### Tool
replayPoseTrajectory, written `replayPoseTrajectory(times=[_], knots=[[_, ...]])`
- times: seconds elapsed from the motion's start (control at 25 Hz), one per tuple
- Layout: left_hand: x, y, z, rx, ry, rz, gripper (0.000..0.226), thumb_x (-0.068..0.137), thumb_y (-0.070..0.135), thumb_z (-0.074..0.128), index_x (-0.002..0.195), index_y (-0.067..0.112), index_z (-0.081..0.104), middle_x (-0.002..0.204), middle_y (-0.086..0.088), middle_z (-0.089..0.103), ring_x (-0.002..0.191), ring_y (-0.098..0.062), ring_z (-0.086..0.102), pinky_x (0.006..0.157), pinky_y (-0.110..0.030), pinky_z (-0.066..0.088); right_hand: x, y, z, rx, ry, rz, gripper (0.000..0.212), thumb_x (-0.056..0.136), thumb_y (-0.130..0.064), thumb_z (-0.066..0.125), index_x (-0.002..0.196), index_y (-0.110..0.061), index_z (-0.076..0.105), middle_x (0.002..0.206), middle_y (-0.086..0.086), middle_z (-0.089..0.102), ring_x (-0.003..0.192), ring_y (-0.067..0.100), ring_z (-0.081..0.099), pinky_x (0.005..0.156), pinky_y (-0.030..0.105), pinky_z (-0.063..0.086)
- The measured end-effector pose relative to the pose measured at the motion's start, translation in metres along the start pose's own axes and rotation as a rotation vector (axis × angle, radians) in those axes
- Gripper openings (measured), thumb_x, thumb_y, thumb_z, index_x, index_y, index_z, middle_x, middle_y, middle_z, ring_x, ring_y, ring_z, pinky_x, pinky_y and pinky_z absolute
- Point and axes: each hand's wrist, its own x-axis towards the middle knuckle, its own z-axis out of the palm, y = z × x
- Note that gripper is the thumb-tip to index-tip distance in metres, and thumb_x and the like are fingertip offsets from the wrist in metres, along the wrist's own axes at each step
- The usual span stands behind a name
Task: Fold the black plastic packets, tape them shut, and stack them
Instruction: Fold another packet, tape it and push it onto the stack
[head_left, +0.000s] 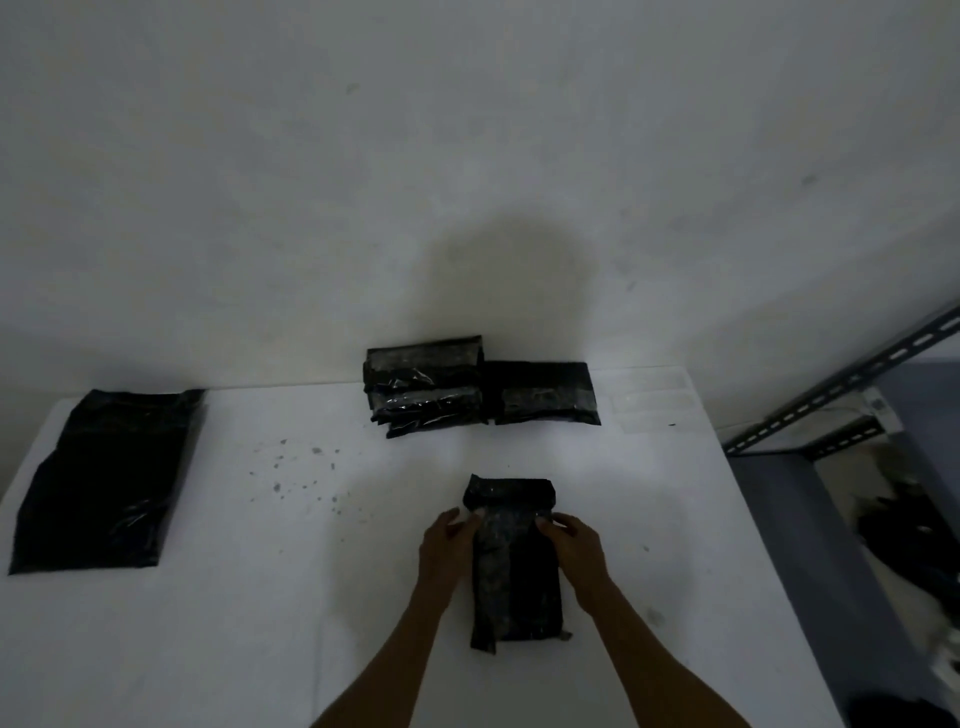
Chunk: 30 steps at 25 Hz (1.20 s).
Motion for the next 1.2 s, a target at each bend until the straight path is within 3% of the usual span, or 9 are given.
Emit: replayPoseTrajectory(times=[0.08,0.12,0.24,0.4,0.56,0.72,0.84,1.0,1.2], knots=[[0.015,0.01,0.003,-0.058,-0.056,-0.074,0.039,0.078,0.049,0.077,0.069,0.015,0.06,0.074,-0.003,0.061,0.068,-0.013,0.056,0.062,-0.021,0.044,0.006,-0.006,0.002,0.079,-0.036,0.035,0.047,0.084,-0.037,0.076,0.121,-0.008,0.067,0.114,0.009,0.069,0.101,0.022,0.065,0.092,0.036,0.055],[0.022,0.009,0.004,-0.071,-0.063,-0.098,0.042,0.076,0.046,0.08,0.063,0.014,0.055,0.07,-0.006,0.059,0.064,-0.014,0.054,0.06,-0.021,0.043,0.008,-0.009,0.002,0.119,-0.048,0.038,0.038,0.084,-0.035,0.076,0.112,-0.01,0.071,0.109,0.009,0.071,0.097,0.021,0.067,0.085,0.032,0.057],[0.033,0.005,0.01,-0.1,-0.042,-0.119,0.037,0.071,0.039,0.085,0.077,0.009,0.066,0.079,-0.01,0.064,0.07,-0.016,0.058,0.064,-0.025,0.047,0.014,-0.017,0.002,0.179,-0.059,0.029,0.028,0.083,-0.038,0.076,0.093,-0.012,0.074,0.094,0.004,0.073,0.087,0.016,0.067,0.072,0.023,0.055],[0.035,0.014,0.022,-0.253,0.0,-0.128,0.031,0.077,0.026,0.083,0.096,0.005,0.07,0.093,-0.006,0.072,0.084,-0.019,0.066,0.069,-0.023,0.054,0.029,-0.019,-0.001,0.186,-0.043,-0.012,0.035,0.077,-0.042,0.081,0.098,-0.015,0.074,0.093,0.002,0.074,0.09,0.018,0.068,0.081,0.029,0.057],[0.04,0.016,0.027,-0.356,-0.002,-0.144,0.018,0.079,0.024,0.081,0.079,0.007,0.077,0.087,-0.009,0.074,0.088,-0.024,0.066,0.082,-0.032,0.056,0.035,-0.025,-0.009,0.318,-0.06,0.067,0.02,0.079,-0.023,0.082,0.086,-0.006,0.077,0.091,0.012,0.075,0.088,0.025,0.069,0.07,0.025,0.056],[0.037,0.016,0.024,-0.357,0.01,-0.08,0.037,0.084,0.03,0.077,0.091,-0.006,0.073,0.088,-0.013,0.072,0.084,-0.023,0.065,0.082,-0.035,0.057,0.037,-0.024,-0.015,0.346,0.041,0.008,0.02,0.081,-0.028,0.081,0.088,-0.011,0.078,0.088,0.008,0.076,0.091,0.027,0.07,0.084,0.039,0.059],[0.033,0.018,0.021,-0.349,0.032,-0.073,0.029,0.086,0.034,0.074,0.08,0.006,0.074,0.081,-0.007,0.072,0.078,-0.018,0.067,0.072,-0.027,0.058,0.037,-0.027,-0.022,0.286,0.09,-0.099,0.016,0.085,-0.029,0.077,0.081,-0.014,0.078,0.078,0.011,0.073,0.08,0.026,0.069,0.079,0.044,0.06],[0.027,0.021,0.021,-0.364,0.049,-0.07,0.026,0.092,0.034,0.067,0.074,0.017,0.073,0.082,-0.001,0.074,0.085,-0.021,0.069,0.074,-0.029,0.057,0.031,-0.029,-0.023,0.25,0.101,-0.158,0.031,0.091,-0.032,0.069,0.071,-0.009,0.074,0.065,0.007,0.067,0.065,0.018,0.061,0.07,0.038,0.055],[0.025,0.02,0.022,-0.322,-0.085,-0.069,0.03,0.084,0.037,0.076,0.097,0.01,0.075,0.095,-0.005,0.075,0.09,-0.018,0.07,0.08,-0.031,0.059,0.028,-0.033,-0.022,0.323,-0.136,0.02,0.037,0.076,-0.029,0.085,0.107,-0.012,0.072,0.1,0.007,0.075,0.094,0.021,0.071,0.088,0.036,0.058]])
